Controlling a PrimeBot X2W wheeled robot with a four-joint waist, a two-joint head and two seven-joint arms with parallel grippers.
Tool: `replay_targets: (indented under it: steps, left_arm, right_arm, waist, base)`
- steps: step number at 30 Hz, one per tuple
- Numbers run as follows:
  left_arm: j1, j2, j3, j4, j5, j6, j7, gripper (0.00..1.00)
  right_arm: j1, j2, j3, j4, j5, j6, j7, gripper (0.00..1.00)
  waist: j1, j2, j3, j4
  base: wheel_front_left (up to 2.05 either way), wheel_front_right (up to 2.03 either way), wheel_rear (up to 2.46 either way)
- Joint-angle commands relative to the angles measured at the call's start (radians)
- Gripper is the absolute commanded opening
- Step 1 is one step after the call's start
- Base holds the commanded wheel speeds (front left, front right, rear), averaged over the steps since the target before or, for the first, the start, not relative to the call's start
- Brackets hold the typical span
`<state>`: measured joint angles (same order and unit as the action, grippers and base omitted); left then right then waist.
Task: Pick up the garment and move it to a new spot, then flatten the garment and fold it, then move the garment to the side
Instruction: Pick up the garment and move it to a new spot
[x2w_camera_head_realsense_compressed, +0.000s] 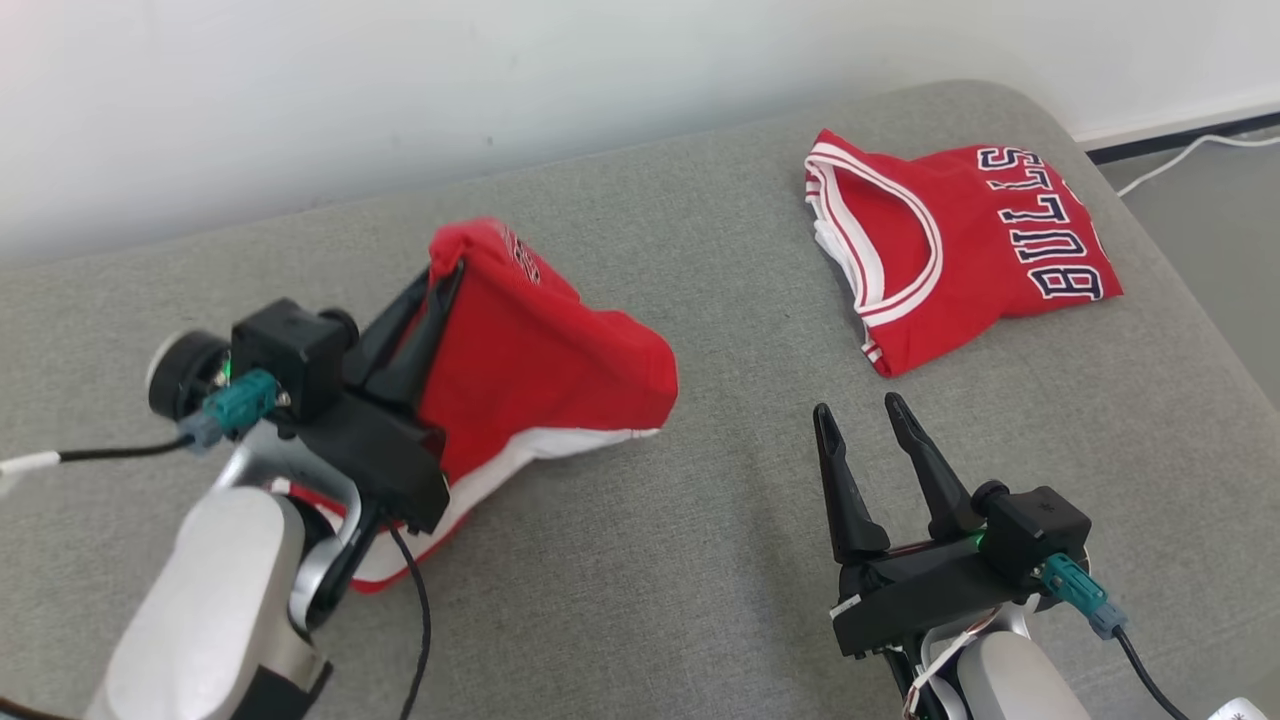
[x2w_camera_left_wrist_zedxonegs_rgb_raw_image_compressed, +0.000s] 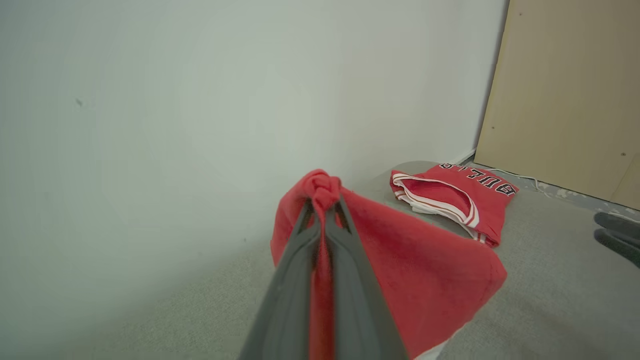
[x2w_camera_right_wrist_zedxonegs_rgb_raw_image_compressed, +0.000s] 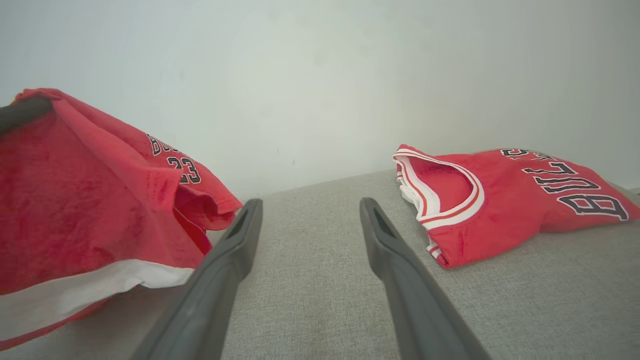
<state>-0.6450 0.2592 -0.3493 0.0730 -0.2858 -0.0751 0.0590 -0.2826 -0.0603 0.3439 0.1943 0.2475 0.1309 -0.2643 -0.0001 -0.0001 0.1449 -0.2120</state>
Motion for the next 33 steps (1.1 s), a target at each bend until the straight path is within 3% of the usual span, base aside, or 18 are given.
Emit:
replay_targets:
  steps: [1, 12, 13, 16, 25, 33]
  left_arm:
    - [0.024, -0.001, 0.002, 0.013, -0.015, 0.008, -0.011, 0.0]
    - [0.058, -0.033, -0.033, 0.261, -0.001, 0.007, -0.159, 0.02]
    - [0.052, -0.037, -0.034, 0.281, -0.003, 0.004, -0.172, 0.11]
    - [0.039, -0.054, -0.042, 0.331, -0.006, -0.001, -0.209, 1.0]
    - [0.087, -0.086, -0.059, 0.307, -0.007, 0.023, -0.279, 1.0]
    - [0.181, -0.043, -0.045, 0.186, -0.01, 0.065, -0.263, 1.0]
  right_arm:
    - [0.005, 0.002, 0.001, 0.001, 0.006, 0.0, -0.002, 1.0]
    - [-0.011, 0.005, -0.004, 0.0, 0.0, 0.0, -0.002, 1.0]
    - [-0.011, 0.005, -0.002, 0.002, 0.0, 0.0, -0.002, 1.0]
    - [-0.012, 0.006, -0.003, 0.005, -0.002, 0.0, -0.002, 1.0]
    - [0.009, 0.007, -0.012, 0.015, 0.0, 0.0, -0.002, 1.0]
    - [0.03, 0.005, -0.024, 0.012, -0.001, 0.0, -0.002, 1.0]
  waist:
    - [0.0001, 0.0001, 0.006, -0.006]
    - [0.0001, 0.0001, 0.04, -0.016]
    - [0.0001, 0.0001, 0.042, -0.015]
    - [0.0001, 0.0001, 0.046, -0.01]
    - [0.0001, 0.0001, 0.015, 0.024]
    - [0.0001, 0.0001, -0.008, 0.06]
  base:
    - [0.0, 0.0, 0.0]
    - [0.0, 0.0, 0.0]
    - [0.0, 0.0, 0.0]
    - [0.0, 0.0, 0.0]
    - [0.0, 0.0, 0.0]
    - [0.0, 0.0, 0.0]
